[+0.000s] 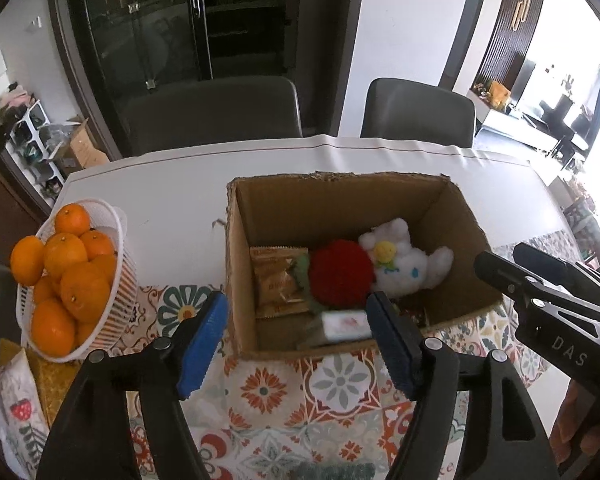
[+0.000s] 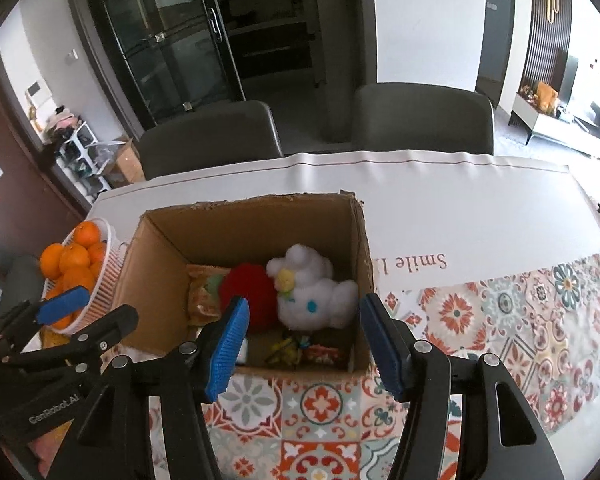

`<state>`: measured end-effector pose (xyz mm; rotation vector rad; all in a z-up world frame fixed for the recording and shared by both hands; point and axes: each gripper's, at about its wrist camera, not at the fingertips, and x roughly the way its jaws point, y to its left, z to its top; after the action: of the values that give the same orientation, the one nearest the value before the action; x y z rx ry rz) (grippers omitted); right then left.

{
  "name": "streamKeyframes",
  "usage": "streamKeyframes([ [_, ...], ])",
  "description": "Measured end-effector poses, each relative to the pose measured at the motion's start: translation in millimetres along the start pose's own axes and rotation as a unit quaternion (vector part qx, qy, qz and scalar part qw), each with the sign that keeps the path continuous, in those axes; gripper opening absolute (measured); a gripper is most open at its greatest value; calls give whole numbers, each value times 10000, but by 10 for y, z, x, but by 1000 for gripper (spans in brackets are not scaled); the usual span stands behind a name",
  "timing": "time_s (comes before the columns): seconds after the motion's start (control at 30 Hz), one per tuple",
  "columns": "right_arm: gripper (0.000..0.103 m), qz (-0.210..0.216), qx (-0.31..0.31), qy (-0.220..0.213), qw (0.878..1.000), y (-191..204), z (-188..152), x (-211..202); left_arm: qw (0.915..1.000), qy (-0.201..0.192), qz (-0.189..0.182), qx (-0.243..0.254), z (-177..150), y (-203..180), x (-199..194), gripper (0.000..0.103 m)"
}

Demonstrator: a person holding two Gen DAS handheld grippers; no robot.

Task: Organize soft objects
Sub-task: 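Move left tool to the green glove while right tool approaches the white stick snack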

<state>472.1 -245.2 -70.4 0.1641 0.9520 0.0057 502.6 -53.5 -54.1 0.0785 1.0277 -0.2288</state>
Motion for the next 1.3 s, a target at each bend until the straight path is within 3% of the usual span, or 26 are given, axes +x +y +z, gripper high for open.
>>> streamKeyframes([
  [0.33, 59, -126, -51, -168, 9998, 7, -291, -421, 9996, -135, -79, 231, -328, -78, -368, 76],
  [0.53, 59, -95, -9, -21, 10000, -12, -508, -509, 9996, -41, -72, 261, -563, -100, -496, 79],
  [0.9, 59, -125, 20, 380, 9992, -17, -917, -506, 9985, 399, -310, 203, -989, -99, -435, 79],
  [1.3, 59, -53, 214, 1103, 9937, -30, -1307, -293, 9932, 1023, -540, -148, -1390, -48, -210, 79],
])
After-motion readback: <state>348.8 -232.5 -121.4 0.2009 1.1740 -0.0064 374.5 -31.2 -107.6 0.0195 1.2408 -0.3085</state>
